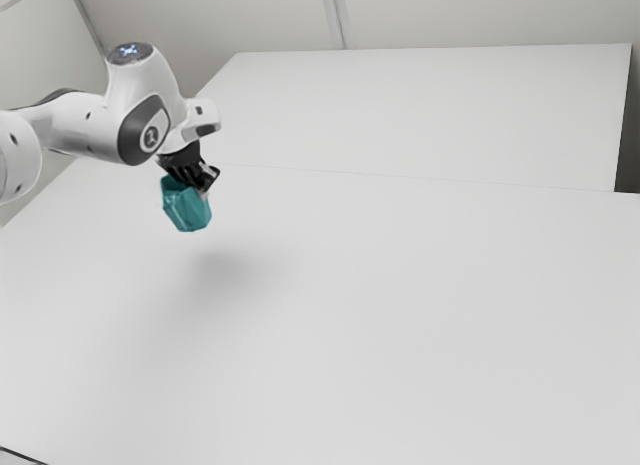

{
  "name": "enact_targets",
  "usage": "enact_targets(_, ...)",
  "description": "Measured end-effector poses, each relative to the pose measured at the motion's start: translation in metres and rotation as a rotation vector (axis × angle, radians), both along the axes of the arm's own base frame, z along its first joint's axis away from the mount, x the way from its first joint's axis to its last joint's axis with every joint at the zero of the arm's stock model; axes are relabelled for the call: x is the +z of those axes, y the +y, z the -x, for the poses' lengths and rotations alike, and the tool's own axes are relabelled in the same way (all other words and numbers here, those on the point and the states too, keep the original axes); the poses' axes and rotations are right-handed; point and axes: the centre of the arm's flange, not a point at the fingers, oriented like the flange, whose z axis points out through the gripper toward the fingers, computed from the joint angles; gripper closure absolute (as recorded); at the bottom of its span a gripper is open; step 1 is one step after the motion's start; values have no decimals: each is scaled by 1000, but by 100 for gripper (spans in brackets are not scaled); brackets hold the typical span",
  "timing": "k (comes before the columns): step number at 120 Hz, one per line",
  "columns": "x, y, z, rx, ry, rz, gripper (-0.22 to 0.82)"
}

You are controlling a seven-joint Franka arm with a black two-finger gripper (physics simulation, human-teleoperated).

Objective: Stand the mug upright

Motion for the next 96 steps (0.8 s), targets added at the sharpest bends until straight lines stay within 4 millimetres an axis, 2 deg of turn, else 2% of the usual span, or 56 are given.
enact_targets(30,-14,-49,31,151,-20,12,78)
enact_targets(56,-35,-79,44,277,-9,36,78)
enact_targets(69,-50,-82,46,350,4,46,78)
enact_targets(96,-81,-69,45,507,29,62,78)
